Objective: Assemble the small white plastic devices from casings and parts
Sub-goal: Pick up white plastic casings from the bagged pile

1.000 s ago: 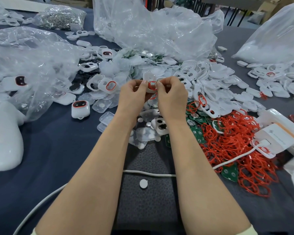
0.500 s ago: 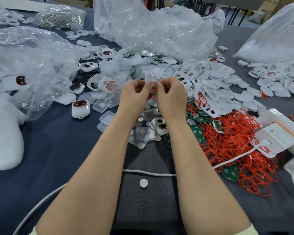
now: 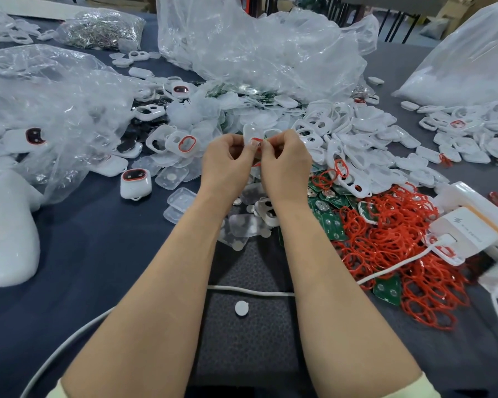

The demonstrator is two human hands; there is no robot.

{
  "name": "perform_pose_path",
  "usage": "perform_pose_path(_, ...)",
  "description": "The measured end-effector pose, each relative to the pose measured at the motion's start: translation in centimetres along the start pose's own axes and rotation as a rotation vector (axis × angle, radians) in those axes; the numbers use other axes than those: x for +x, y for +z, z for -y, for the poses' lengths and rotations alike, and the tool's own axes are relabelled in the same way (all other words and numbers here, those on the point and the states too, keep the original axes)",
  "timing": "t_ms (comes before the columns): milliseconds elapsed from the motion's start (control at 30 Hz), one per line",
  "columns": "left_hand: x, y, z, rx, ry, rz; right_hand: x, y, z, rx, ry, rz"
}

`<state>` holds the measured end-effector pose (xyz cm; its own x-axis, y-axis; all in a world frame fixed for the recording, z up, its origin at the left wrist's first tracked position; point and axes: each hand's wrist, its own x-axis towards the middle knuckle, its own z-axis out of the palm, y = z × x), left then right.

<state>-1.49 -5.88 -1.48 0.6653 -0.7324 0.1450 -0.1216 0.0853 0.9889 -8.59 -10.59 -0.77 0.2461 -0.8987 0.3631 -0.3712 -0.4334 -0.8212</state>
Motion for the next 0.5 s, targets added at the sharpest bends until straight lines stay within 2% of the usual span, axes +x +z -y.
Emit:
perform_pose_path(133,0.0,-0.2,0.2,-0.061,-0.015,0.001,0.3,-0.4,-0.1,0.110,0.042,0.046)
perform_pose_path(267,0.2,-0.6,0.0,-0.179,-0.020,0.057,1.1,-1.5,-0.7,0.667,0.379,0.263)
perform_pose_path(333,0.2,-0.8,-0.1,-0.244,-0.027,0.110,1.5,-2.0,-0.9,0.867,0.500,0.381)
perform_pose_path(400,0.0,-0.9,-0.2,-0.278,-0.029,0.141,1.7,-2.3,-0.9,0.967,0.558,0.414)
perform_pose_path(500,0.0,-0.9,-0.2,-0.269,-0.034,0.154,1.6,-2.1,-0.8,0.975,0.591,0.375)
